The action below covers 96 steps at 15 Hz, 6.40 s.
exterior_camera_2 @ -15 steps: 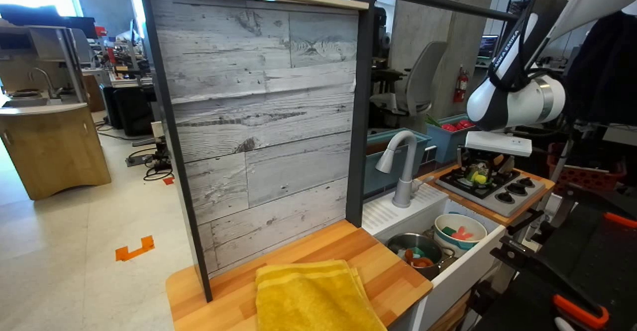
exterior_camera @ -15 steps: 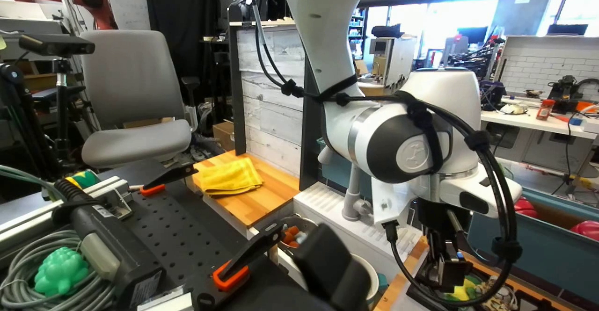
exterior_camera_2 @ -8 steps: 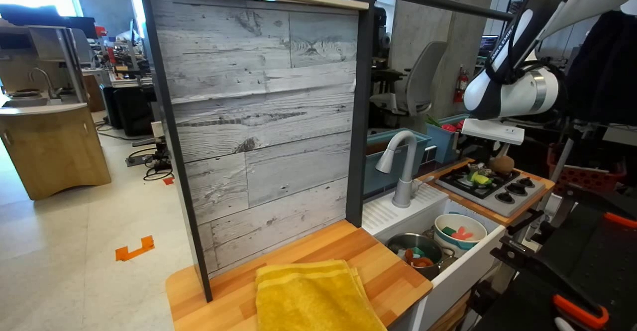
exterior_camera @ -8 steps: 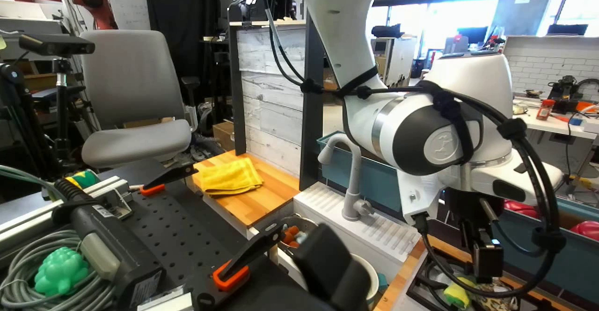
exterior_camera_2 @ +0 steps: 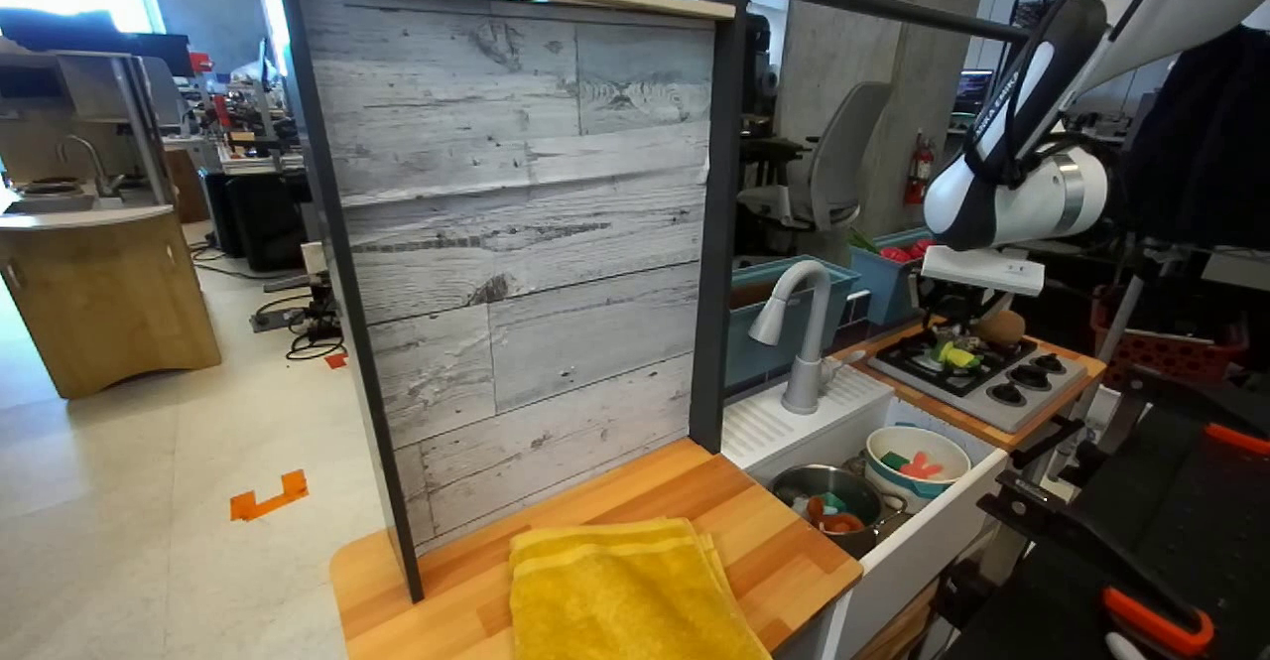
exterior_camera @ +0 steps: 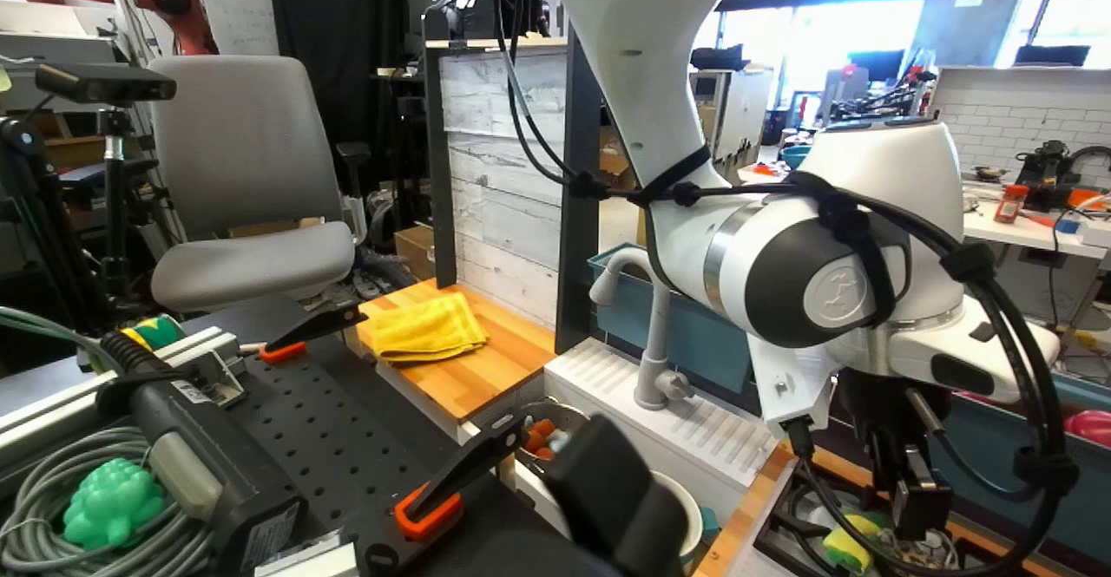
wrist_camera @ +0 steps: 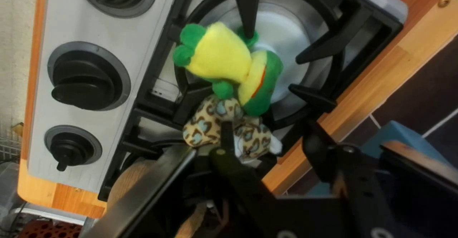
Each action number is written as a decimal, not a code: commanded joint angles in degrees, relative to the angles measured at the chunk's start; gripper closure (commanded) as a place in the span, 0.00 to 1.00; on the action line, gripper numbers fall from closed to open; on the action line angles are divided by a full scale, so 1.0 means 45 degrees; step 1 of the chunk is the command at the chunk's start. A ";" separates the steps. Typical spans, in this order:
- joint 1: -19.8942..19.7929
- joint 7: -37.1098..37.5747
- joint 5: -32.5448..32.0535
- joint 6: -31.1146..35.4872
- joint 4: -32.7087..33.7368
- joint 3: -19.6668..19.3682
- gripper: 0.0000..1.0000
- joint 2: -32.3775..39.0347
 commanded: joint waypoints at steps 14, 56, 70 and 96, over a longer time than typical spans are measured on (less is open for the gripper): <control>0.0290 -0.0943 -0.0555 -0.3663 0.0822 -0.0193 0.98 0.0101; 0.2408 -0.7952 -0.2069 -0.0510 -0.9176 0.6585 0.00 -0.7311; 0.3340 -0.7415 -0.1781 -0.0301 -0.5339 0.7963 0.00 -0.4295; 0.6716 -0.7113 -0.4244 -0.1770 -0.2136 0.5587 0.00 -0.1370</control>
